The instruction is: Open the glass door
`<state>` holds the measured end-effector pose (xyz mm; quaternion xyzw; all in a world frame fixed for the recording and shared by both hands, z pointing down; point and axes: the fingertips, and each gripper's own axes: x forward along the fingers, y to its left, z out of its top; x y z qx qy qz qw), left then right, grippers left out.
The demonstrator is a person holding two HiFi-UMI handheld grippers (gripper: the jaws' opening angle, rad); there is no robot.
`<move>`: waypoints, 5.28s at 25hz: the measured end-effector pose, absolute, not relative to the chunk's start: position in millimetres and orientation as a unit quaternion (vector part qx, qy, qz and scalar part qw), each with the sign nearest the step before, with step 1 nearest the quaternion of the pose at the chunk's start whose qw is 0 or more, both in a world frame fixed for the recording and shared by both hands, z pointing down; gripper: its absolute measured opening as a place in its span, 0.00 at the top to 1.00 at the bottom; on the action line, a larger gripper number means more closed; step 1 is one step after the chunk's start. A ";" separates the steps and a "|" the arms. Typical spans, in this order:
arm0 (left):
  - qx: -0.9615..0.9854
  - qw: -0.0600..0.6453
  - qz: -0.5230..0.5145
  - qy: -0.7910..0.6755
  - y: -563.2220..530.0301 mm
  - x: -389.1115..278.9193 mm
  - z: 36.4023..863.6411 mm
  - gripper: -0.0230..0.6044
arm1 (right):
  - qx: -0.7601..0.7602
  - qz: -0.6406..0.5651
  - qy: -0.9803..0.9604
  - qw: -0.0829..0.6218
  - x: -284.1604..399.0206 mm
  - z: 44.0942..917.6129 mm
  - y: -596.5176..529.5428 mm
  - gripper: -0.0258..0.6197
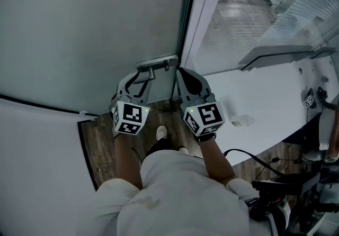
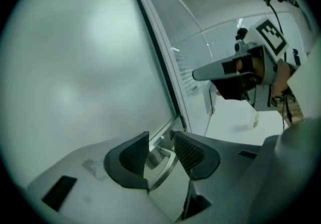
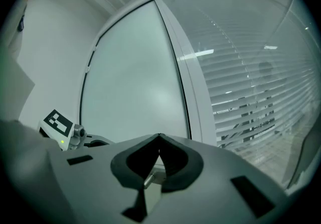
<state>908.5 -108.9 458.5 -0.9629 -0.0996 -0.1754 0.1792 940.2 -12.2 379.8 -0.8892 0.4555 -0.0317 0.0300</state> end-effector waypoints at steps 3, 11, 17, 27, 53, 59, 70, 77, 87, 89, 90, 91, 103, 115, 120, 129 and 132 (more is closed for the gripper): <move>-0.944 0.214 -0.212 -0.133 -105.7 912.1 480.7 0.69 | -0.892 -0.036 0.450 0.029 944.5 384.2 -12.2 0.96; -0.905 0.279 -0.288 -0.143 -113.4 923.2 531.5 0.67 | -0.895 -0.045 0.444 0.023 953.4 391.1 -12.5 0.96; -0.852 0.349 -0.372 -0.115 -134.8 925.2 569.2 0.67 | -0.898 -0.049 0.436 0.023 963.8 395.5 -8.2 0.96; -0.823 0.393 -0.399 -0.092 -143.4 933.7 585.4 0.67 | -0.898 -0.065 0.434 0.020 968.5 404.1 -4.2 0.96; -0.899 0.324 -0.279 -0.094 -137.2 926.2 591.1 0.73 | -0.899 -0.071 0.431 0.026 951.6 409.9 8.1 0.96; -0.874 0.385 -0.288 -0.076 -132.0 908.4 577.2 0.73 | -0.890 -0.052 0.451 0.026 922.7 391.2 6.2 0.96; -0.876 0.393 -0.273 -0.057 -120.1 891.3 575.2 0.73 | -0.898 -0.025 0.437 0.037 901.6 367.4 49.6 0.96; -0.877 0.380 -0.292 -0.043 -108.4 874.5 573.2 0.72 | -0.903 -0.021 0.425 0.055 890.1 360.2 88.8 0.96; -0.869 0.387 -0.310 0.003 -92.8 841.0 576.5 0.72 | -0.889 -0.026 0.450 0.075 852.3 366.7 128.2 0.96; -0.866 0.382 -0.322 0.007 -87.3 836.8 578.2 0.71 | -0.883 -0.032 0.462 0.081 843.6 373.4 133.8 0.96; -0.865 0.381 -0.327 0.008 -85.3 833.7 580.6 0.71 | -0.878 -0.035 0.469 0.085 838.4 378.7 134.6 0.96; -0.863 0.381 -0.332 0.009 -84.4 829.4 583.8 0.71 | -0.874 -0.039 0.477 0.089 832.6 384.8 133.8 0.96; -0.865 0.354 -0.356 0.011 -74.7 783.1 581.1 0.67 | -0.843 -0.062 0.518 0.127 783.2 389.0 118.7 0.96; -0.875 0.382 -0.298 -0.004 -68.7 749.0 591.9 0.67 | -0.879 -0.042 0.468 0.082 748.5 385.1 112.7 0.96; -0.873 0.394 -0.287 -0.020 -67.7 727.7 591.6 0.67 | -0.899 -0.020 0.428 0.088 711.4 359.8 111.7 0.96; -0.883 0.398 -0.238 -0.072 -61.3 699.7 586.7 0.67 | -0.917 -0.034 0.385 0.095 614.5 372.9 86.7 0.96; -0.883 0.400 -0.233 -0.078 -59.1 686.0 583.9 0.67 | -0.927 -0.044 0.357 0.104 586.3 380.5 99.3 0.96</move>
